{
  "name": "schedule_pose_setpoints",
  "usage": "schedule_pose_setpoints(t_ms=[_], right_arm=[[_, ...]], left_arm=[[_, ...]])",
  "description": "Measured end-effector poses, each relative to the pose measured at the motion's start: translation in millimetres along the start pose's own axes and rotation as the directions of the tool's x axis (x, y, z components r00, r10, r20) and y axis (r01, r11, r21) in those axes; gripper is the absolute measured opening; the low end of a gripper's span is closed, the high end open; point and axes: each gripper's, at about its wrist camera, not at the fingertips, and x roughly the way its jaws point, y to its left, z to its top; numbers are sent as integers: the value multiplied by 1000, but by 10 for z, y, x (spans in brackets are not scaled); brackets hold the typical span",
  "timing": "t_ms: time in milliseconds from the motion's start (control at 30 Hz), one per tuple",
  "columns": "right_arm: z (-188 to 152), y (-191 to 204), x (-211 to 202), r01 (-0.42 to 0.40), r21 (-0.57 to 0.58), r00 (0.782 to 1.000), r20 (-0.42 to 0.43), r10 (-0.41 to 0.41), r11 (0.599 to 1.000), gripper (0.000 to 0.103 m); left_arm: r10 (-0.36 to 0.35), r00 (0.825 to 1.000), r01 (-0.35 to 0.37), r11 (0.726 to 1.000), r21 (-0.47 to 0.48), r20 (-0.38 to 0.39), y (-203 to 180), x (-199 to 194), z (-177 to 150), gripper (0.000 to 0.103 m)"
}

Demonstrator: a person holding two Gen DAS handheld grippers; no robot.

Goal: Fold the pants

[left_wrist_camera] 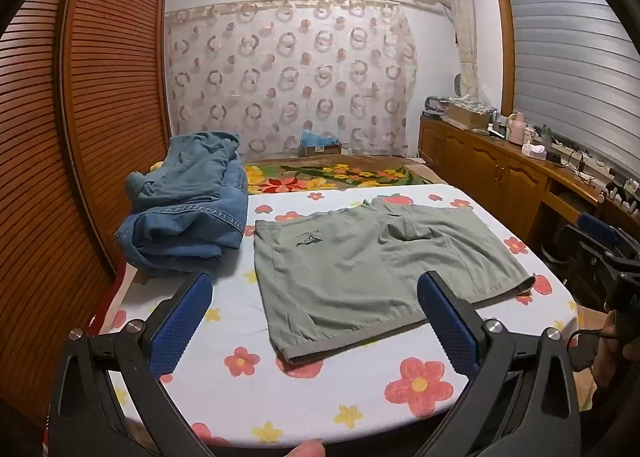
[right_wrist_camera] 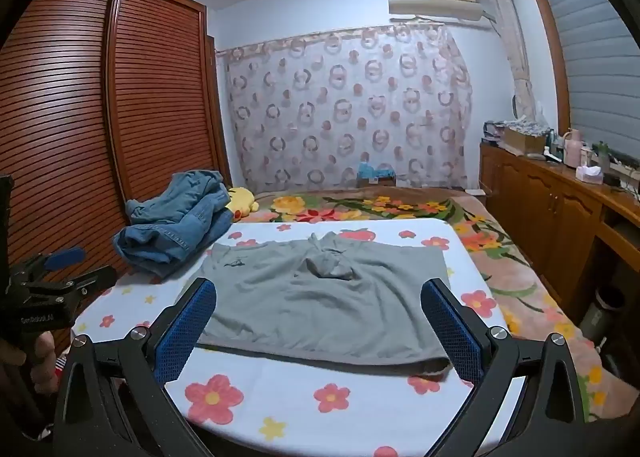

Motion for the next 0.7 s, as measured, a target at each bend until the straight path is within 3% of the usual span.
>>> schedule_pose_setpoints(t_ms=[700], right_arm=[[4, 2, -3, 2, -5, 1000, -3, -2, 1000, 102]], left_arm=[[-5, 1000, 5, 1000, 1, -11, -28, 53, -7, 102]])
